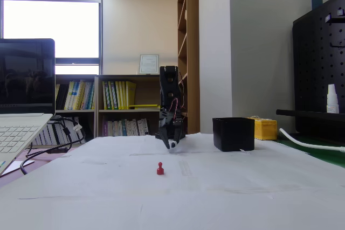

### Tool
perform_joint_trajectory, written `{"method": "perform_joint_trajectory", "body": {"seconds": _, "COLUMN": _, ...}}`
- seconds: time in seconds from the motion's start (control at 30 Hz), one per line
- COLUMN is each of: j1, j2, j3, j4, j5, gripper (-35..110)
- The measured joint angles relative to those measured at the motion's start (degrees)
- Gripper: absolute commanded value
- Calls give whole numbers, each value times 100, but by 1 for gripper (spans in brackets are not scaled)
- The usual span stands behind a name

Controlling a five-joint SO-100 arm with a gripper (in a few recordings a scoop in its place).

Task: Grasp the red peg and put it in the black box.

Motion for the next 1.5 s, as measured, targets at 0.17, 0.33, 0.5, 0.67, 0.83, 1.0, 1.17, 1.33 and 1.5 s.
{"method": "perform_joint_trajectory", "body": {"seconds": 0.17, "j1": -26, "j2": 1406, "j3": 334, "j4": -1266, "j5": 88, "gripper": 0}}
{"method": "perform_joint_trajectory", "body": {"seconds": 0.33, "j1": -79, "j2": 2241, "j3": 589, "j4": -2039, "j5": 44, "gripper": 0}}
{"method": "perform_joint_trajectory", "body": {"seconds": 0.5, "j1": 79, "j2": 2804, "j3": 826, "j4": -2224, "j5": -105, "gripper": 0}}
{"method": "perform_joint_trajectory", "body": {"seconds": 0.67, "j1": 79, "j2": 3208, "j3": 1116, "j4": -2558, "j5": -9, "gripper": 0}}
{"method": "perform_joint_trajectory", "body": {"seconds": 0.83, "j1": 167, "j2": 3437, "j3": 1187, "j4": -2812, "j5": 0, "gripper": 0}}
{"method": "perform_joint_trajectory", "body": {"seconds": 1.0, "j1": 176, "j2": 3480, "j3": 1187, "j4": -2874, "j5": 0, "gripper": 0}}
{"method": "perform_joint_trajectory", "body": {"seconds": 1.17, "j1": 176, "j2": 3480, "j3": 1187, "j4": -2883, "j5": -114, "gripper": 0}}
{"method": "perform_joint_trajectory", "body": {"seconds": 1.33, "j1": 158, "j2": 3480, "j3": 1187, "j4": -2883, "j5": -439, "gripper": 3}}
{"method": "perform_joint_trajectory", "body": {"seconds": 1.5, "j1": 193, "j2": 3480, "j3": 1187, "j4": -2883, "j5": -448, "gripper": 6}}
